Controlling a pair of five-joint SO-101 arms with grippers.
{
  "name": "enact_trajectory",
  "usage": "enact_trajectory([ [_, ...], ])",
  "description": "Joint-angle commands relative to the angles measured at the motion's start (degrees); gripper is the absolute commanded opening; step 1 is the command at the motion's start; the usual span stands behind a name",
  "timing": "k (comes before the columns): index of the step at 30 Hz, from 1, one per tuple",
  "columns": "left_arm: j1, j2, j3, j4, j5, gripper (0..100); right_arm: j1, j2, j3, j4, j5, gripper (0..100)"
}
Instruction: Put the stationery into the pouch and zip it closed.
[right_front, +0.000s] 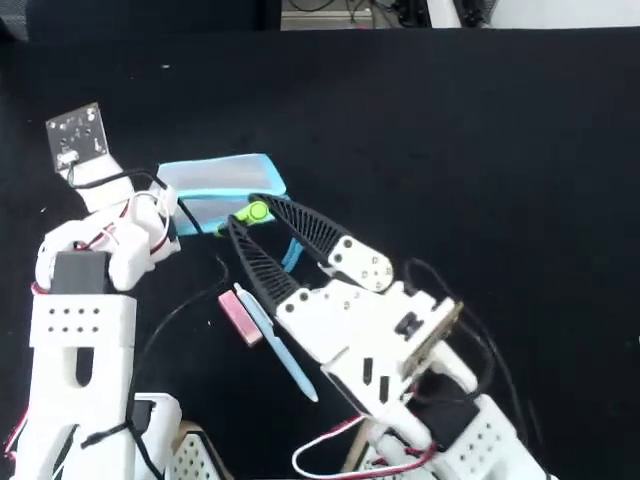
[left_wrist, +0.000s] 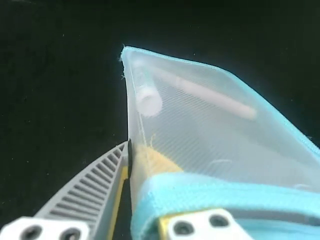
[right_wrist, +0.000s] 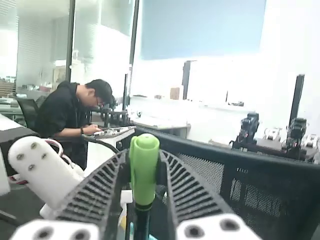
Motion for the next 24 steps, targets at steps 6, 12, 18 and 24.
enact_trajectory([
  [6,0.66,2.02,-3.56,0.97,-0.53,3,-0.18,0.4,6.99,-10.64,5.1,1.1],
  [12,0.66,2.37,-3.56,0.97,-0.53,3,-0.18,0.48,-0.48,-10.81,5.19,1.1],
  [18,0.75,2.29,-3.56,0.97,-0.53,3,-0.18,8.4,-1.54,-11.52,5.1,1.1],
  [24,0.75,2.55,-3.56,0.97,-0.53,3,-0.18,20.26,-9.71,-14.95,4.92,1.1],
])
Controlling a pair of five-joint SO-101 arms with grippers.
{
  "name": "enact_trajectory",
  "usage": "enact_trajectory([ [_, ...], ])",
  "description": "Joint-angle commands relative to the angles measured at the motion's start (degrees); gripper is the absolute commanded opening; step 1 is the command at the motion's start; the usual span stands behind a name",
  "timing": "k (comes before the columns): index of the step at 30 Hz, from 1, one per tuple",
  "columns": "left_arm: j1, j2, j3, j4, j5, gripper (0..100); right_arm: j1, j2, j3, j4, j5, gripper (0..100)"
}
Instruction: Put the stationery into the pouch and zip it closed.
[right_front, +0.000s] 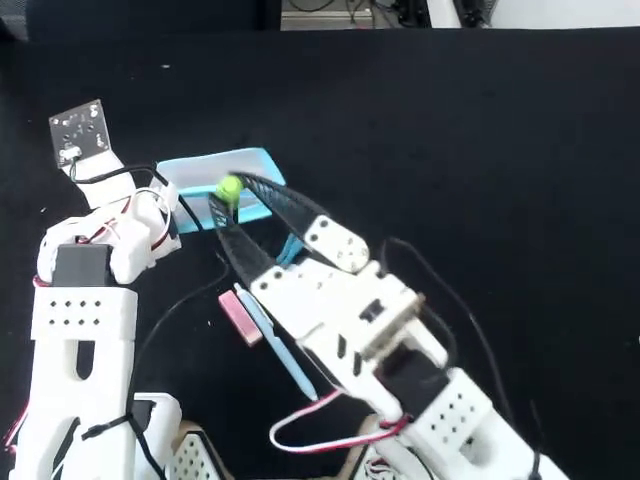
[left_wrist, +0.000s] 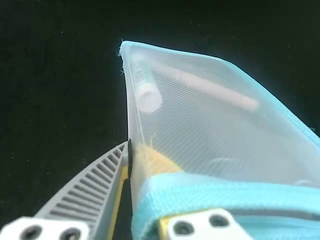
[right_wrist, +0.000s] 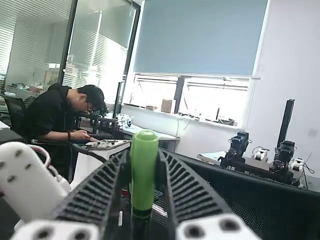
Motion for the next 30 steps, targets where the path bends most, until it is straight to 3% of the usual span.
enact_trajectory([
  [1,0.66,0.53,-2.42,0.35,-0.44,3,-0.18,5.76,-5.67,-1.41,0.26,1.1],
  [20,0.66,0.35,-2.33,0.35,-0.44,3,-2.64,-5.32,-1.98,1.32,0.26,1.1],
  [30,0.66,0.09,-1.98,0.44,-0.44,3,-1.32,10.86,-1.01,-16.88,0.62,1.1],
])
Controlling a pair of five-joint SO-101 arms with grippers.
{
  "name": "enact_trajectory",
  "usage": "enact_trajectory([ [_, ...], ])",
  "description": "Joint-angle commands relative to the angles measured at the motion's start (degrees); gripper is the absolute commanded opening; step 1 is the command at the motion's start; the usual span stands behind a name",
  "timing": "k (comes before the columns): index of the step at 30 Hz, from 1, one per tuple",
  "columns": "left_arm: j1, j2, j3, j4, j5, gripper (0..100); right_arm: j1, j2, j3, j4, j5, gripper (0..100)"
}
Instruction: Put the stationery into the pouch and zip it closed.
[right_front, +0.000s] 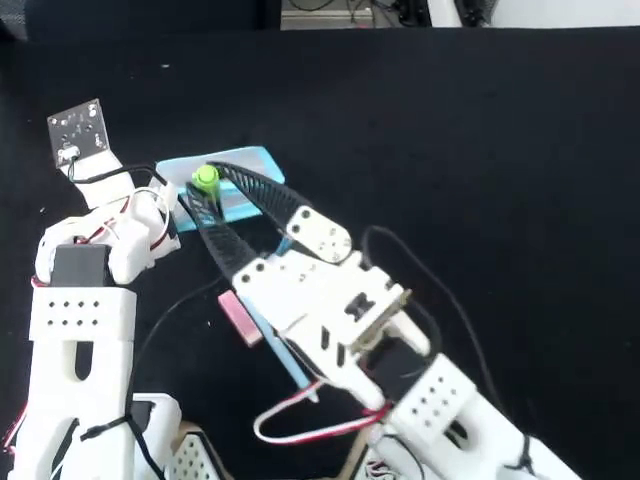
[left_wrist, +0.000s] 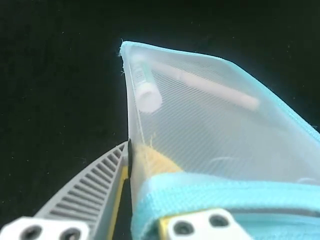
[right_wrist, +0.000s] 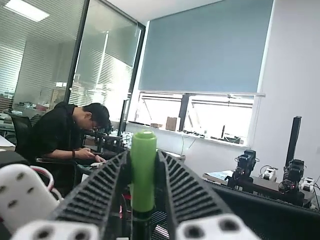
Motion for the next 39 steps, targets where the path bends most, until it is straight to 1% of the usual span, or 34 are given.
enact_trajectory([
  [1,0.66,0.09,-1.98,0.44,-0.44,3,1.05,3.91,-0.48,-4.22,0.62,1.1],
  [5,0.66,0.09,-1.98,0.44,-0.44,3,3.34,5.49,0.75,-4.48,0.35,1.1],
  [11,0.57,0.09,-1.98,0.44,-0.44,3,3.43,5.58,5.32,-4.48,0.35,1.1],
  [15,0.57,0.09,-1.98,0.44,-0.44,3,3.43,5.14,5.76,-4.48,0.35,1.1],
  [20,0.31,0.09,-2.15,0.44,-0.44,3,3.43,-1.63,6.64,-3.96,0.26,1.1],
  [23,0.4,0.09,-2.15,0.44,-0.44,3,3.43,-6.99,9.54,-2.2,0.44,1.1],
  [34,0.31,0.09,-2.24,0.44,-0.44,3,3.43,-26.24,17.01,9.49,0.35,1.1],
  [39,0.4,0.09,-2.24,0.44,-0.44,3,3.43,-29.23,17.71,10.2,0.53,1.1],
])
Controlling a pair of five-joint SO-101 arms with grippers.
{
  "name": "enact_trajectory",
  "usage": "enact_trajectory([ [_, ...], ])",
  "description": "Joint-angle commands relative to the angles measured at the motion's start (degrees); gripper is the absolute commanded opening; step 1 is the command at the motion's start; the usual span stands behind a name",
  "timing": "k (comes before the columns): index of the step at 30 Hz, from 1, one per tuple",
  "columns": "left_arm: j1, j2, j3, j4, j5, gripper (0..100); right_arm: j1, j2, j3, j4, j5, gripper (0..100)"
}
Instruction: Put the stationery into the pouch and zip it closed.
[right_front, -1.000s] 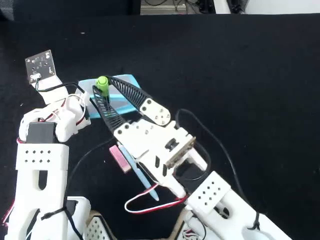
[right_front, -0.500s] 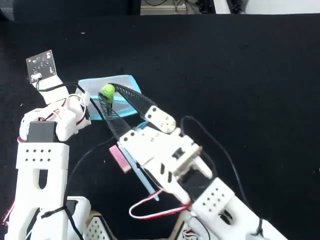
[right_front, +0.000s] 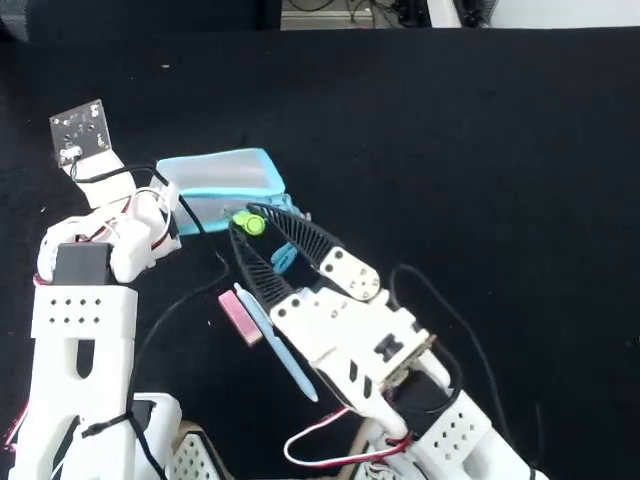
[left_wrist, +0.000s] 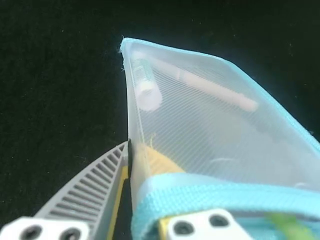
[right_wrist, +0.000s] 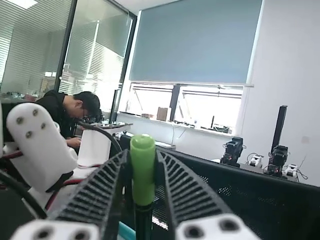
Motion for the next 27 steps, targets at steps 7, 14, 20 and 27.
enact_trajectory([
  [7,0.48,-0.26,-2.33,0.44,-0.44,3,1.14,2.59,-6.73,0.26,0.53,1.1],
  [14,0.22,-0.35,-2.33,0.44,-0.44,3,0.88,9.36,-3.56,0.18,0.18,1.1],
  [20,0.22,-0.35,-2.33,0.44,-0.44,3,0.53,13.41,-2.59,9.85,-0.7,1.1],
  [27,0.22,-0.35,-2.33,0.44,-0.44,3,-0.35,26.24,-30.2,45.1,-12.13,7.2],
])
